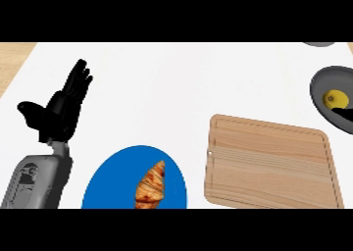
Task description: Pick the lemon from the cutting board and place it in the pan
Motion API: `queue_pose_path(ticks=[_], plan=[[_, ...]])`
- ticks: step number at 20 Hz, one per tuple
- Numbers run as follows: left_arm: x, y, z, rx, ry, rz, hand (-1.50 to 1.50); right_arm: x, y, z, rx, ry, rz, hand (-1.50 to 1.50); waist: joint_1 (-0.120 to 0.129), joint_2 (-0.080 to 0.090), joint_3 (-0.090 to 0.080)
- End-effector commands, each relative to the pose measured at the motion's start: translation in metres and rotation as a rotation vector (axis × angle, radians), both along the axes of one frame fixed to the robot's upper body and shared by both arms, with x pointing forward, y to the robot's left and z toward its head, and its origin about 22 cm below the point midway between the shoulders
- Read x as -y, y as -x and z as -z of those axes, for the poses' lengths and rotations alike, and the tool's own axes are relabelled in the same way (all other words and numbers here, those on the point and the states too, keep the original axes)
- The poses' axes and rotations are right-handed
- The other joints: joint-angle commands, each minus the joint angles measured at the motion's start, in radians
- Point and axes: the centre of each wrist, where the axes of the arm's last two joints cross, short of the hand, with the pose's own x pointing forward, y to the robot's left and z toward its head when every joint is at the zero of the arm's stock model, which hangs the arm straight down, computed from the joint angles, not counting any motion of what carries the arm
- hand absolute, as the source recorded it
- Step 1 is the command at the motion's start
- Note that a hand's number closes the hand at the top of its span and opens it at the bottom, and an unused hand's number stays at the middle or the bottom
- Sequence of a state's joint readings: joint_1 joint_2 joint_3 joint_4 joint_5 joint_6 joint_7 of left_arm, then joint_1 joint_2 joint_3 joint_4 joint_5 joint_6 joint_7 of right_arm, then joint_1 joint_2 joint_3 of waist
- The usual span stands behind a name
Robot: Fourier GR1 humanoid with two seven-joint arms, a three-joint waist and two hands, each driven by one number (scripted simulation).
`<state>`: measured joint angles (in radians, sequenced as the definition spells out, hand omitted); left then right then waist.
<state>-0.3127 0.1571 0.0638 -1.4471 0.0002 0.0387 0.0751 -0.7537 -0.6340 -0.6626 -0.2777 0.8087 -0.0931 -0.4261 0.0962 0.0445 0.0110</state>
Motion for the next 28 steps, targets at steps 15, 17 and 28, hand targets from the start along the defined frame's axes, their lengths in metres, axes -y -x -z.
queue_pose_path(ticks=[15, 17, 28], plan=[[-0.009, 0.003, 0.003, -0.016, -0.006, -0.065, 0.00, 0.044, 0.053, 0.024, 0.332, -0.456, -0.104, -1.50, -0.063, -0.022, -0.002], [-0.017, 0.009, 0.016, -0.035, -0.001, -0.069, 0.00, 0.068, 0.074, 0.013, 0.324, -0.496, -0.149, -1.50, -0.074, -0.026, -0.004], [-0.036, 0.033, 0.015, -0.048, -0.013, -0.092, 0.00, 0.124, 0.157, 0.004, 0.357, -0.534, -0.217, -1.50, -0.097, -0.047, -0.010]])
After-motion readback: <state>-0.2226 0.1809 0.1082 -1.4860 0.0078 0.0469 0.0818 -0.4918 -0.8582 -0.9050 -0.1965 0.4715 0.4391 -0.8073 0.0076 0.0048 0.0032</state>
